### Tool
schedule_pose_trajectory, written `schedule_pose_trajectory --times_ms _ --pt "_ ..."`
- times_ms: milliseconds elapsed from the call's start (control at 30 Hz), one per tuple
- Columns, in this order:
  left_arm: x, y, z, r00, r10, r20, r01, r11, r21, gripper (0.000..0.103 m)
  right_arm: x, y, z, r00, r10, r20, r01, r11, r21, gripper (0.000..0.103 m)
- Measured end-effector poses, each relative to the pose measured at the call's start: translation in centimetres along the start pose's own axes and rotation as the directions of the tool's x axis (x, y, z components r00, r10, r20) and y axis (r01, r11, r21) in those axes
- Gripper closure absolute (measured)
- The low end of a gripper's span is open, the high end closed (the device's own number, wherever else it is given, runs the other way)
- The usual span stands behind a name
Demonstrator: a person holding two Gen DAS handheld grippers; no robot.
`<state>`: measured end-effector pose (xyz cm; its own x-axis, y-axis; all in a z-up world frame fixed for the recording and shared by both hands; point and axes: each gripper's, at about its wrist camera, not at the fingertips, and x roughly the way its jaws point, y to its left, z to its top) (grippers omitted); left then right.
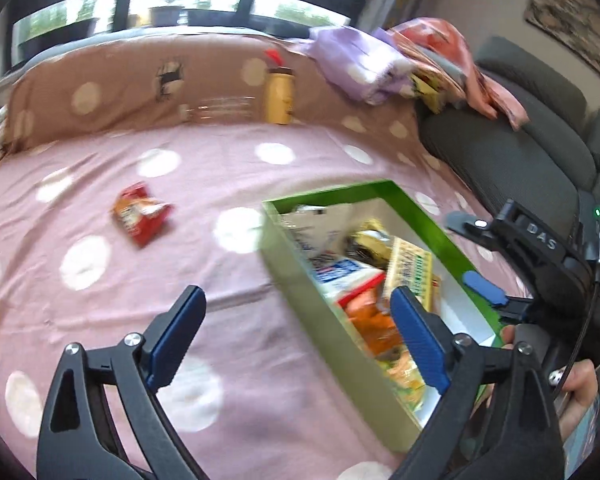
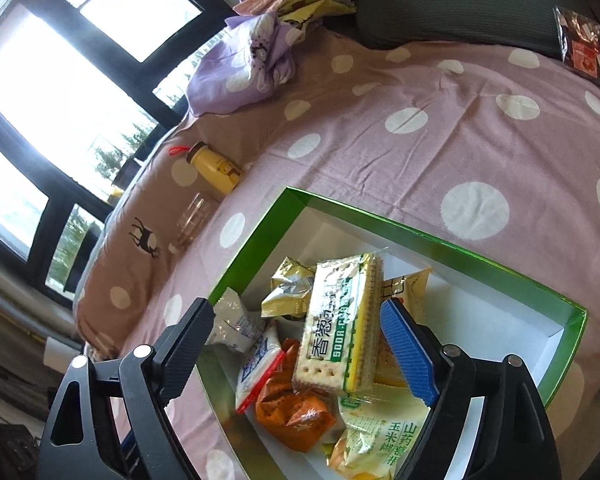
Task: Organize snacks
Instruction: 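Move the right gripper to the red candy packet and grasp it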
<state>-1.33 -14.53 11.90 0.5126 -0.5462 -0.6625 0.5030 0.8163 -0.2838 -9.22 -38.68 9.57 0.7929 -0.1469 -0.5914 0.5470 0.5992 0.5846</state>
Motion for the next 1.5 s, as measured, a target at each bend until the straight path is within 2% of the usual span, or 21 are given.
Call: schedule_pose_trajectory --times_ms 100,167,233,367,467,533,567,600,667,700,767,867,900,933,967,1067,1133,1200,1333,1400,1500 --pt "-2.2 3.5 -1.4 0.998 0.059 0.024 -0.056 0.994 -0.099 0.001 -0.2 1.3 -0.4 1.0 0.007 0.005 -0.006 0.999 -0.054 0.011" --pt "-3.3 5.9 -2.5 0.993 0.111 0.034 -0.105 0.983 -0.154 0.001 -0.3 2.5 -0.8 1.0 0.016 0.001 -0.016 0.996 -0.093 0.01" --pt "-3.7 7.6 -3.2 0.984 0.177 0.019 -0.17 0.968 -0.187 0.001 -0.4 3.6 -1.5 1.0 0.021 0.0 -0.02 0.99 -0.137 0.01" --pt "-3.9 10.9 -3.8 0.955 0.295 -0.023 -0.292 0.925 -0.243 0.001 -0.3 7.1 -3.2 0.999 0.036 -0.015 -0.039 0.963 -0.265 0.01" --pt "-4.6 13.3 -4.1 0.939 0.342 -0.027 -0.335 0.895 -0.296 0.001 0.5 10.4 -5.3 0.996 0.054 -0.067 -0.075 0.925 -0.372 0.01" --pt "-4.8 14.3 -4.1 0.94 0.34 -0.037 -0.333 0.885 -0.325 0.001 1.5 12.5 -6.8 0.996 0.009 -0.091 -0.049 0.892 -0.45 0.01" --pt "-4.8 14.6 -4.1 0.941 0.335 -0.043 -0.33 0.885 -0.329 0.001 2.4 13.9 -7.9 0.994 -0.02 -0.103 -0.036 0.859 -0.51 0.01" --pt "-4.8 14.9 -4.2 0.94 0.337 -0.049 -0.334 0.883 -0.329 0.001 3.3 15.1 -8.7 0.992 -0.03 -0.126 -0.046 0.832 -0.553 0.01" --pt "-4.5 15.7 -4.2 0.935 0.351 -0.053 -0.348 0.877 -0.33 0.001 5.5 17.0 -10.0 0.973 -0.024 -0.228 -0.118 0.799 -0.59 0.01" --pt "-4.3 16.0 -4.1 0.937 0.346 -0.054 -0.344 0.877 -0.336 0.001 6.9 17.9 -10.5 0.958 -0.033 -0.286 -0.152 0.787 -0.598 0.01" --pt "-3.2 16.9 -3.5 0.953 0.293 -0.078 -0.301 0.884 -0.358 0.001 9.2 19.3 -10.9 0.934 -0.057 -0.353 -0.18 0.779 -0.601 0.01" --pt "-1.9 17.9 -1.7 0.985 0.166 -0.053 -0.173 0.892 -0.417 0.002 12.5 21.3 -10.4 0.899 -0.074 -0.432 -0.215 0.784 -0.582 0.01" --pt "-1.3 18.2 -0.9 0.993 0.115 -0.039 -0.12 0.89 -0.439 0.003 13.4 21.9 -10.1 0.885 -0.074 -0.46 -0.23 0.79 -0.568 0.01" --pt "-0.8 18.5 -0.1 0.995 0.091 -0.043 -0.101 0.886 -0.452 0.006 14.4 22.5 -9.7 0.872 -0.073 -0.483 -0.243 0.794 -0.558 0.01" --pt "0.0 18.8 0.9 0.995 0.081 -0.055 -0.097 0.882 -0.461 0.007 15.1 23.3 -9.5 0.866 -0.072 -0.495 -0.254 0.79 -0.559 0.01" --pt "2.2 19.5 3.8 0.996 0.065 -0.059 -0.085 0.885 -0.458 0.014 17.4 25.8 -8.9 0.866 -0.058 -0.496 -0.289 0.752 -0.592 0.01" --pt "4.0 20.1 4.9 0.998 0.025 -0.065 -0.054 0.874 -0.482 0.018 19.3 26.7 -8.9 0.853 -0.068 -0.518 -0.308 0.736 -0.603 0.011" --pt "5.8 20.5 5.3 0.996 -0.006 -0.086 -0.038 0.864 -0.502 0.028 21.7 27.0 -9.3 0.831 -0.101 -0.547 -0.307 0.738 -0.601 0.019" --pt "8.7 20.1 5.7 0.993 -0.05 -0.11 -0.01 0.872 -0.489 0.033 25.4 26.2 -10.0 0.789 -0.153 -0.595 -0.289 0.762 -0.58 0.031" --pt "9.4 20.1 5.7 0.991 -0.083 -0.104 0.02 0.867 -0.499 0.039 26.5 25.7 -10.3 0.784 -0.164 -0.599 -0.279 0.768 -0.577 0.036" --pt "10.9 20.2 5.5 0.985 -0.124 -0.117 0.043 0.846 -0.532 0.043 27.3 25.0 -10.6 0.772 -0.164 -0.614 -0.289 0.77 -0.569 0.037"
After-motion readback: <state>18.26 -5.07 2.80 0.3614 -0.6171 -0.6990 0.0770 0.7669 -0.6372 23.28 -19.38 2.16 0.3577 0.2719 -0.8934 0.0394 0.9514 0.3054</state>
